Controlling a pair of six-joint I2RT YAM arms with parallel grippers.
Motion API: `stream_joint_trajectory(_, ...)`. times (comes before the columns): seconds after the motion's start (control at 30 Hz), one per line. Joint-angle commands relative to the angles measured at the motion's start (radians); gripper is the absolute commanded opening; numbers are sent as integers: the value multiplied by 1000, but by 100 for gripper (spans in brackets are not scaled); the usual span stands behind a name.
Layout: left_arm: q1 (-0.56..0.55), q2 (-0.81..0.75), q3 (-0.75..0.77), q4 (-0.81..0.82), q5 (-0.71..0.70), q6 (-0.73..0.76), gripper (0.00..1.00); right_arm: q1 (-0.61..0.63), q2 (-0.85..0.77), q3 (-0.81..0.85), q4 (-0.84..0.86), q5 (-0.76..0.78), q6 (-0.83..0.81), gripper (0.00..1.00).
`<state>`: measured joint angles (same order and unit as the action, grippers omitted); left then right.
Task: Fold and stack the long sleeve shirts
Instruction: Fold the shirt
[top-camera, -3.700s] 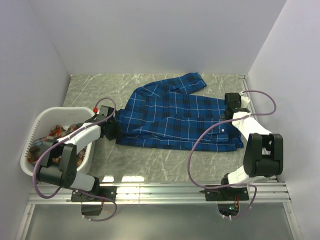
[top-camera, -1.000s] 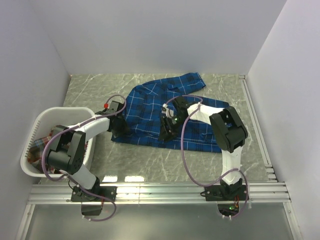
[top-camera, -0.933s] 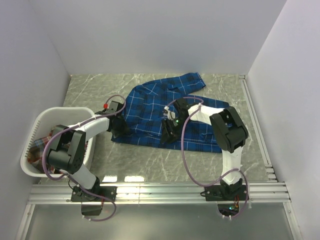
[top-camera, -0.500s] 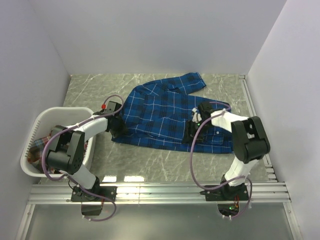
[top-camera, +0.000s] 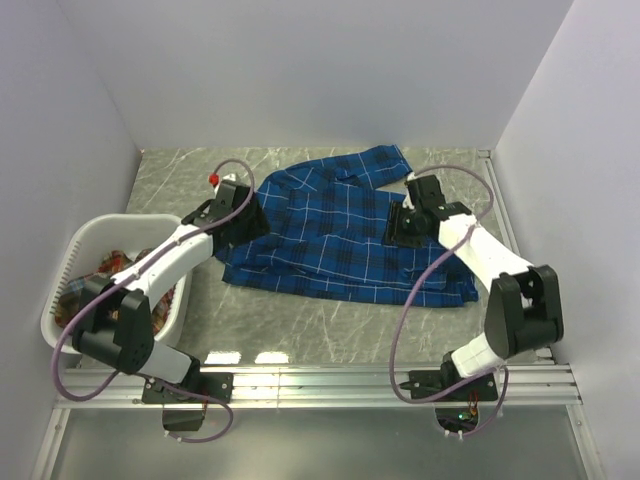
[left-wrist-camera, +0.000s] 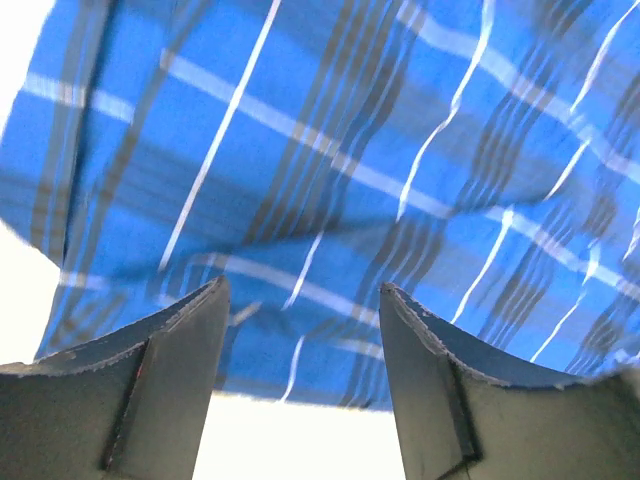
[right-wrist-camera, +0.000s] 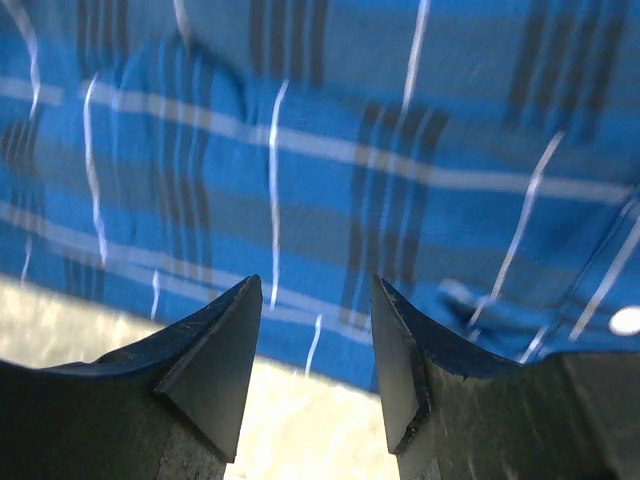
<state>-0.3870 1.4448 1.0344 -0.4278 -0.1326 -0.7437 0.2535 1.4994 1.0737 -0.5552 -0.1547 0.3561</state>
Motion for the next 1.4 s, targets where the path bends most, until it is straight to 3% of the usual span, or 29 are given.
stream_joint_trajectory(0.0,2,81,74,60,-59,35,67,33,79,84,18,127,6,55)
stream_joint_trajectory(0.17,-1,244,148,54,-73,53,66,88,177,130,12,205,-9,55)
stream_joint_trajectory(0.43,-1,348,92,6,-47,17,65,159,260,97,-28,230,-34,55)
stream_joint_trajectory(0.97,-1,140,-97,-215,100,64,66,167,222,-87,-250,104,-40,56)
stream_joint_trajectory(1.23,-10,14,-50,-181,117,148,69,165,110,-63,-292,198,-29,55)
stream_joint_trajectory(1.37,-7,-21,39,-141,24,182,70,135,50,50,-244,262,-35,55)
